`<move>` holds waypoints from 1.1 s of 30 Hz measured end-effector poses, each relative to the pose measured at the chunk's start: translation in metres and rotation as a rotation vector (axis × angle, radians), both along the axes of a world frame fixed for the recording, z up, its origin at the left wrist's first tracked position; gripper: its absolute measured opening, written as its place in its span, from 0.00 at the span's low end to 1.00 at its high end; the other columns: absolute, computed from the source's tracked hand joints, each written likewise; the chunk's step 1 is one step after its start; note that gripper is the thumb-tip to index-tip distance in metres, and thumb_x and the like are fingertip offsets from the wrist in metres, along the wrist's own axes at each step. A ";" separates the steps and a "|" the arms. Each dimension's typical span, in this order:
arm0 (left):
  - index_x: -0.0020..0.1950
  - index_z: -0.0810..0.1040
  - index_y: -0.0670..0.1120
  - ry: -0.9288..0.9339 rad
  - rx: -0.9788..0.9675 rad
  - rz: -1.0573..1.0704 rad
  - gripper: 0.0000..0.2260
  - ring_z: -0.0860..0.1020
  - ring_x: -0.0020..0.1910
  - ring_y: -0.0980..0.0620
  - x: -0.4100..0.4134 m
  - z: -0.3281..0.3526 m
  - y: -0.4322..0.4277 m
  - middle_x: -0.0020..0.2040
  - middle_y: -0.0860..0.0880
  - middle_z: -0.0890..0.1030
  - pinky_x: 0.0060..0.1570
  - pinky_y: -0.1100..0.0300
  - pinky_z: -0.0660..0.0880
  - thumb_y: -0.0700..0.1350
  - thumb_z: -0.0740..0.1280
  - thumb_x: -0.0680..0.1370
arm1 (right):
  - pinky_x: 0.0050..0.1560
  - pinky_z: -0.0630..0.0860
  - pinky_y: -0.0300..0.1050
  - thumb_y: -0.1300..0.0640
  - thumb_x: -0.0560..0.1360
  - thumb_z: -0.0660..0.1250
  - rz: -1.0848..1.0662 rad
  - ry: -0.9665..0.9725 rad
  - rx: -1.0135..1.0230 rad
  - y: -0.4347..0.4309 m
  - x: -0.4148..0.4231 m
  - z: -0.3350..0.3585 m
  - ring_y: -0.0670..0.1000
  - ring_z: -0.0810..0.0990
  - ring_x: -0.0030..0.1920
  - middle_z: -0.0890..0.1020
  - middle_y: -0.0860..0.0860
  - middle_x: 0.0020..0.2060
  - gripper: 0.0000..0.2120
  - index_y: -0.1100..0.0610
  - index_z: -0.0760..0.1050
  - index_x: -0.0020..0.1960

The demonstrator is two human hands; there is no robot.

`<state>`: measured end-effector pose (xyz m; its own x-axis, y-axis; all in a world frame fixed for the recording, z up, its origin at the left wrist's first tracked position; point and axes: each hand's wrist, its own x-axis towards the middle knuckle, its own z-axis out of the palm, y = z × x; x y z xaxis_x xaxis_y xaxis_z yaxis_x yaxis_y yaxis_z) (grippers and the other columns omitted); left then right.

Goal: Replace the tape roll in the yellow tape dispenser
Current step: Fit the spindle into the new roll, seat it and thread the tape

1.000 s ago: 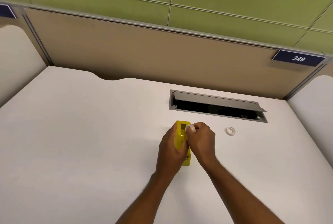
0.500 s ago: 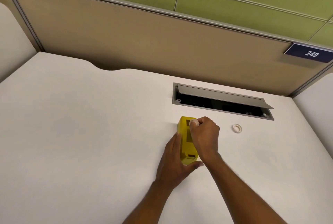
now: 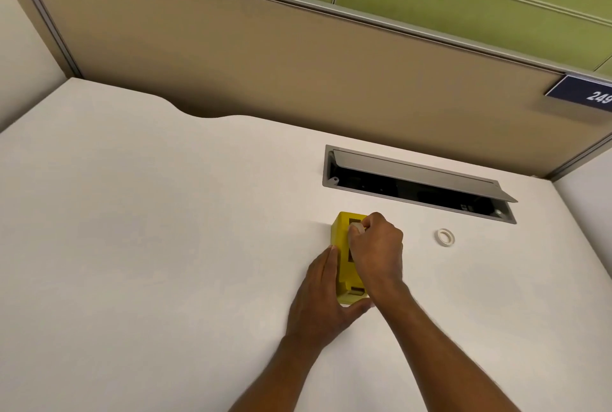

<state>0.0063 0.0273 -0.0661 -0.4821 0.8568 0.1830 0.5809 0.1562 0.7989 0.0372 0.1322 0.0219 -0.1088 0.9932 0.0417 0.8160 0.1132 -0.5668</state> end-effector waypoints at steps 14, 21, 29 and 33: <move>0.73 0.60 0.49 0.022 -0.004 0.005 0.43 0.73 0.66 0.48 0.001 0.001 0.000 0.69 0.47 0.72 0.60 0.59 0.70 0.72 0.65 0.66 | 0.46 0.77 0.47 0.54 0.76 0.66 0.121 -0.128 0.046 0.005 -0.001 -0.001 0.57 0.81 0.48 0.82 0.57 0.51 0.14 0.59 0.74 0.58; 0.72 0.63 0.45 0.029 0.016 -0.003 0.43 0.73 0.66 0.48 0.001 0.002 0.000 0.69 0.45 0.73 0.61 0.57 0.71 0.71 0.66 0.66 | 0.40 0.70 0.43 0.55 0.77 0.63 0.175 -0.169 0.120 0.002 0.002 -0.005 0.56 0.80 0.44 0.82 0.57 0.46 0.09 0.60 0.74 0.53; 0.70 0.67 0.41 0.028 0.042 -0.008 0.43 0.74 0.64 0.44 0.001 0.009 -0.001 0.67 0.42 0.74 0.60 0.54 0.73 0.71 0.63 0.67 | 0.47 0.75 0.49 0.54 0.79 0.59 0.247 -0.175 0.145 -0.005 0.009 -0.012 0.56 0.78 0.47 0.80 0.58 0.48 0.12 0.61 0.75 0.52; 0.71 0.66 0.42 0.006 0.050 -0.015 0.43 0.73 0.66 0.46 0.002 0.008 -0.001 0.68 0.43 0.73 0.62 0.54 0.72 0.71 0.63 0.67 | 0.47 0.75 0.48 0.55 0.79 0.58 0.277 -0.167 0.145 -0.005 0.012 -0.010 0.55 0.78 0.46 0.80 0.57 0.48 0.11 0.61 0.76 0.51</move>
<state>0.0079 0.0258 -0.0579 -0.4679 0.8536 0.2290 0.5879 0.1072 0.8018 0.0492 0.1270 0.0123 -0.3903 0.9101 0.1391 0.8231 0.4126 -0.3902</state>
